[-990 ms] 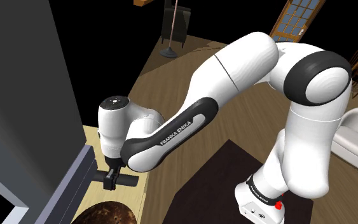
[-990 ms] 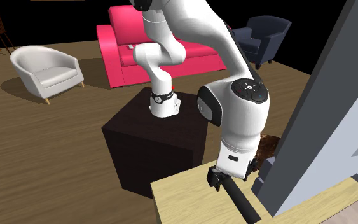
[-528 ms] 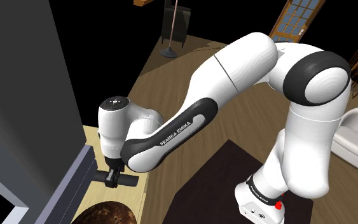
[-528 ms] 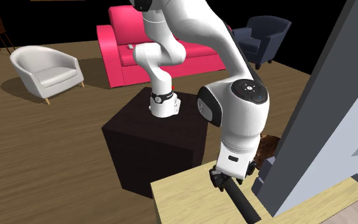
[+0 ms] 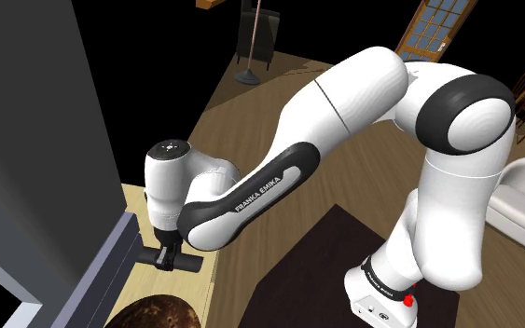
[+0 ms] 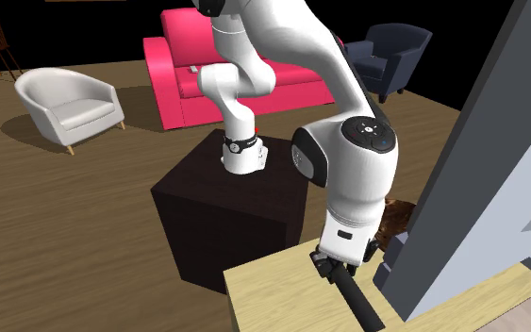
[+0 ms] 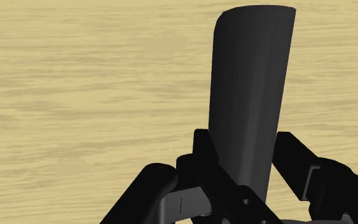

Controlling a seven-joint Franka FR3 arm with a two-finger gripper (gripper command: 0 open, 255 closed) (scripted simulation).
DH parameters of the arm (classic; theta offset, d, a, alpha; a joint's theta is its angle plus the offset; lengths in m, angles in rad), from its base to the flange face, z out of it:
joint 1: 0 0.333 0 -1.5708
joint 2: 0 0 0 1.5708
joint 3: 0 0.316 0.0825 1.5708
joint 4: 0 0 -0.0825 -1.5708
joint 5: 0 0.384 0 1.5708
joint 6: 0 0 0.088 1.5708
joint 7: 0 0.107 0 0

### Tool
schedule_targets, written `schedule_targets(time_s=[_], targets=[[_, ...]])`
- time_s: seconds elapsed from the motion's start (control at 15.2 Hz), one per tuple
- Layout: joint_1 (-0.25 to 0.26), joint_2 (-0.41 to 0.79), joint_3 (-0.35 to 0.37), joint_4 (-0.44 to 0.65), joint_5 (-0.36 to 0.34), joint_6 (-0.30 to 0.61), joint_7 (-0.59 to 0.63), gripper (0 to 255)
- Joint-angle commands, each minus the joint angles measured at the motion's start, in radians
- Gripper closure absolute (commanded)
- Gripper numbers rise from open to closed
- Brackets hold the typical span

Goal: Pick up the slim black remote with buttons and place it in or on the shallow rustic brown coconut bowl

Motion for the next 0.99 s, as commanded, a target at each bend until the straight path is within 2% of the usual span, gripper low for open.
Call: schedule_targets(time_s=[0.0,0.92], targets=[[0.004,0.004,0.000,0.002,-0.001,-0.002,0.004,255],[-0.020,-0.124,0.030,0.036,0.057,-0.158,-0.024,255]])
